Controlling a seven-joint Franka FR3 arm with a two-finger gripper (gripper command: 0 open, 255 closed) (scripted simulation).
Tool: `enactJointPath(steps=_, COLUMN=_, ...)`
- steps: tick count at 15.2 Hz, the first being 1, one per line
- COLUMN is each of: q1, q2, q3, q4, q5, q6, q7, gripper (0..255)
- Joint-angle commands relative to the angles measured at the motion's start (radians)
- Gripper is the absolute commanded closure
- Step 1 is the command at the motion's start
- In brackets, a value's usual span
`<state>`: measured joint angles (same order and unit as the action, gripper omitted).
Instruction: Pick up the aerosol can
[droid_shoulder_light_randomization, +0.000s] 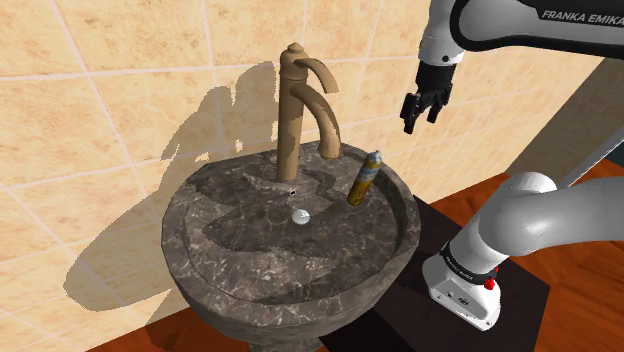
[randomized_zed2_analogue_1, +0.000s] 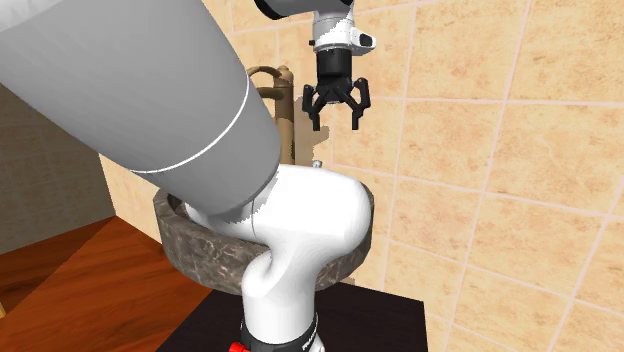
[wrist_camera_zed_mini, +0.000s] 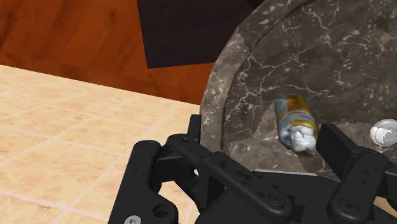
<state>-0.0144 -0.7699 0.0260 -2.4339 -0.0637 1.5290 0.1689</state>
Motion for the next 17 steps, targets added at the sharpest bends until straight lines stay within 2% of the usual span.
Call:
enactJointPath(steps=1, q1=0.0, q2=0.0, q3=0.0, q4=0.0, q5=0.0, q6=0.0, q7=0.0, gripper=0)
enactJointPath(steps=10, q1=-0.115, q2=0.114, q3=0.188, q4=-0.143, q5=0.213, q6=0.352, q7=0.606, gripper=0)
enactJointPath(steps=11, q1=-0.122, q2=0.126, q3=0.199, q4=-0.146, q5=0.223, q6=0.375, q7=0.639, gripper=0)
enactJointPath(steps=17, q1=-0.119, q2=0.152, q3=0.21, q4=-0.211, q5=0.231, q6=0.465, q7=0.637, gripper=0)
